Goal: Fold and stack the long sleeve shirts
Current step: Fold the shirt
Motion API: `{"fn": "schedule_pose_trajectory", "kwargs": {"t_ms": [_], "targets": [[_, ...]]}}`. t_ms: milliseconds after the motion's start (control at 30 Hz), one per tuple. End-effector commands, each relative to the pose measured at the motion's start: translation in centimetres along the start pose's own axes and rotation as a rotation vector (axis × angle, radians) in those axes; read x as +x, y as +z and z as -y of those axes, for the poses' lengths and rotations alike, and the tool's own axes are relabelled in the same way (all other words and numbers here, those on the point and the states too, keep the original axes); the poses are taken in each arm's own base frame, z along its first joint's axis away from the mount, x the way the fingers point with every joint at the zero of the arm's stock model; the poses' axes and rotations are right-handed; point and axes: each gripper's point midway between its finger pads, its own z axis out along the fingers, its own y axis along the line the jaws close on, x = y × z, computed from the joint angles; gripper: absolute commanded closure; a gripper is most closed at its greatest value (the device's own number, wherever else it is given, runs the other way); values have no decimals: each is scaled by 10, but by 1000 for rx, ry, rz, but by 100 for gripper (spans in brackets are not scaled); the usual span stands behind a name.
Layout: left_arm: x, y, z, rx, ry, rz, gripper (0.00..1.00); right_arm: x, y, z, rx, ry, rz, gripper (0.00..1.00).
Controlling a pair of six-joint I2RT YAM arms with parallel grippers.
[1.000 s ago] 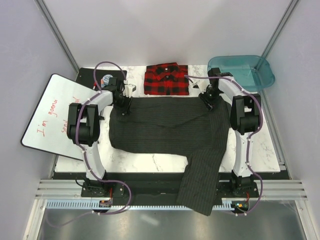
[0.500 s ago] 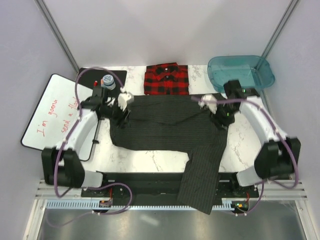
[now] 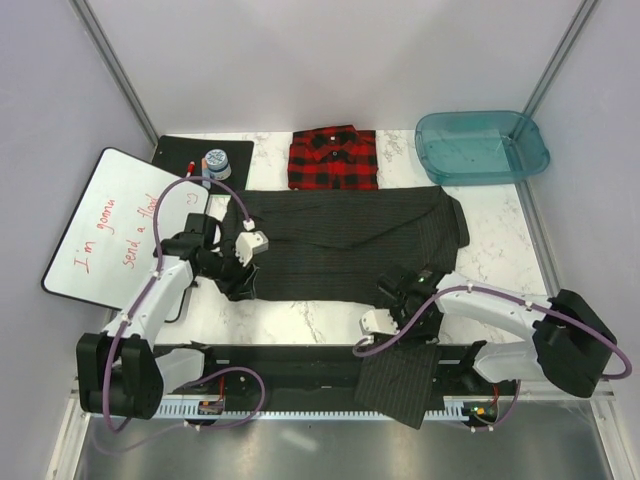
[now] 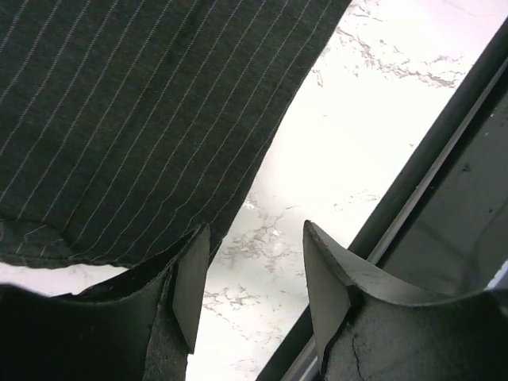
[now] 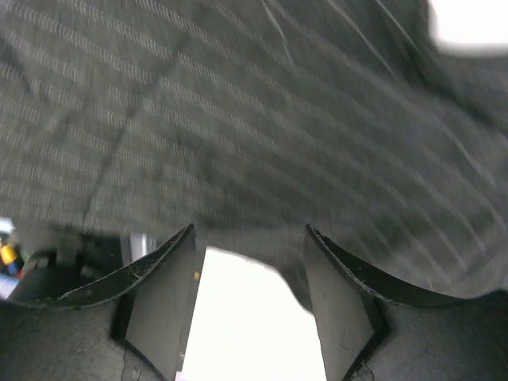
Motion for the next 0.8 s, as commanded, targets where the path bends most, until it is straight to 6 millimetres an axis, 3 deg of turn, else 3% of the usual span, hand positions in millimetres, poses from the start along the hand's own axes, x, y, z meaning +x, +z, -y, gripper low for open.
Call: {"fn": "schedule_pose_trajectory", "kwargs": {"t_ms": [0,67,133,167,267,300,367,600,767], "targets": [[-5,-5,-9,-68,43,45,43,-6,23,10,94,17,-38,39],[0,-3,-8,-64,51,37,43,-3,25,14,109,23,-61,42],[7,2,-9,-57,83,17,43,0,29,21,134,34,-88,52],[10,3,-11,-61,93,4,45,0,31,23,141,34,-89,59],[18,8,-16,-46,182,-30,49,-3,27,25,145,50,-85,96],[19,8,-16,-43,212,-33,50,-5,24,24,144,53,-74,99],[18,9,-19,-35,313,-24,51,-13,15,22,149,54,-27,100],[5,11,-44,-110,543,-26,59,-12,-1,18,165,72,-1,100],[41,20,-46,-85,686,-165,59,-10,-14,22,168,103,17,100]]}}
